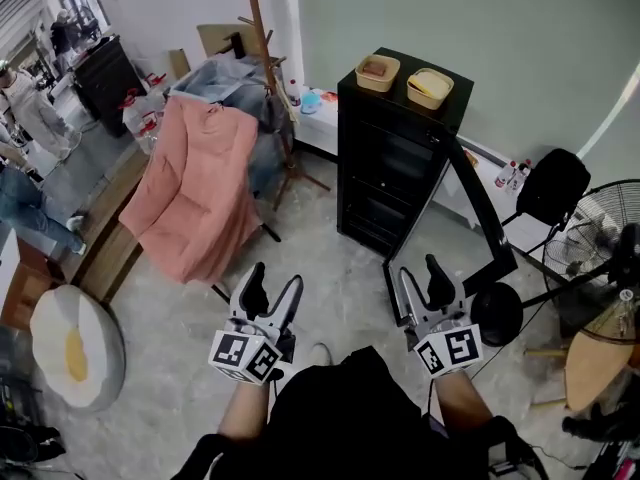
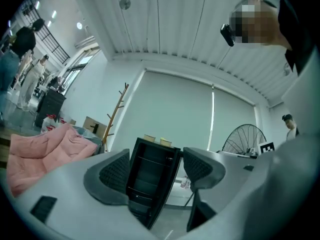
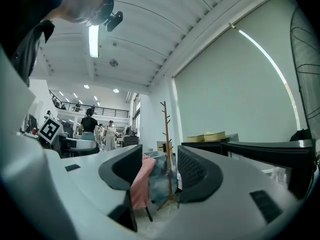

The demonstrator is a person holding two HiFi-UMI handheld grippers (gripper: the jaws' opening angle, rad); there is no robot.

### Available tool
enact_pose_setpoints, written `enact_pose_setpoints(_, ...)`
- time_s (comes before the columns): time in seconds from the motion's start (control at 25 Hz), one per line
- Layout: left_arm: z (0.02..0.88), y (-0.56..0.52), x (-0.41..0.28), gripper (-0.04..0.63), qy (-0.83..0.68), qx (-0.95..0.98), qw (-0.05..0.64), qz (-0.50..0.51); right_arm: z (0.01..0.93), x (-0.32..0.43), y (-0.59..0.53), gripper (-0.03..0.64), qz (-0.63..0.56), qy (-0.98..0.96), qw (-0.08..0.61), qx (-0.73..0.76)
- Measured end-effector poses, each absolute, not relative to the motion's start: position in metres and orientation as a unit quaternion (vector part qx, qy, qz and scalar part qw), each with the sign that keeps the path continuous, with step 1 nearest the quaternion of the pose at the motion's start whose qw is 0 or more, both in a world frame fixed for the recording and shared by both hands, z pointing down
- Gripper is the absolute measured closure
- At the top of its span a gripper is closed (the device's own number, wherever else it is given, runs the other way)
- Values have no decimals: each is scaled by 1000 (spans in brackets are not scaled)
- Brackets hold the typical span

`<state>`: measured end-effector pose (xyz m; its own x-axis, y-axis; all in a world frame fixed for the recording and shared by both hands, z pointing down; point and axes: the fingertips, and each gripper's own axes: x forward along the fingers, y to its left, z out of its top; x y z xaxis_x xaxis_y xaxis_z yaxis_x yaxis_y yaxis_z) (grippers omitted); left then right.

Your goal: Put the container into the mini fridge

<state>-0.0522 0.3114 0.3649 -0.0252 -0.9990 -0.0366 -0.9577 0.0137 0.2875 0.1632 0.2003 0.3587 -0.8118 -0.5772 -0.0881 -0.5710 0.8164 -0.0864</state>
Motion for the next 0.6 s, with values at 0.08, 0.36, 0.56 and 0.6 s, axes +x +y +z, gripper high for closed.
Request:
enact_pose_setpoints(0.08,364,308,-70,261,-703,696,85,-115,357,141,192,388,-24,953,53,-299)
enact_pose_setpoints(0.36,368,288,-131,261,-709,693,74,-110,359,84,157,391,-32,949,58,-309)
enact_pose_setpoints(0.56,383,269,-154,261,-712,684,94,-127,369,56,133,397,-37,952,46,-301)
enact_pose_setpoints(0.6,384,265,-157,261,-712,684,97,-125,368,52,128,397,-37,952,47,-300)
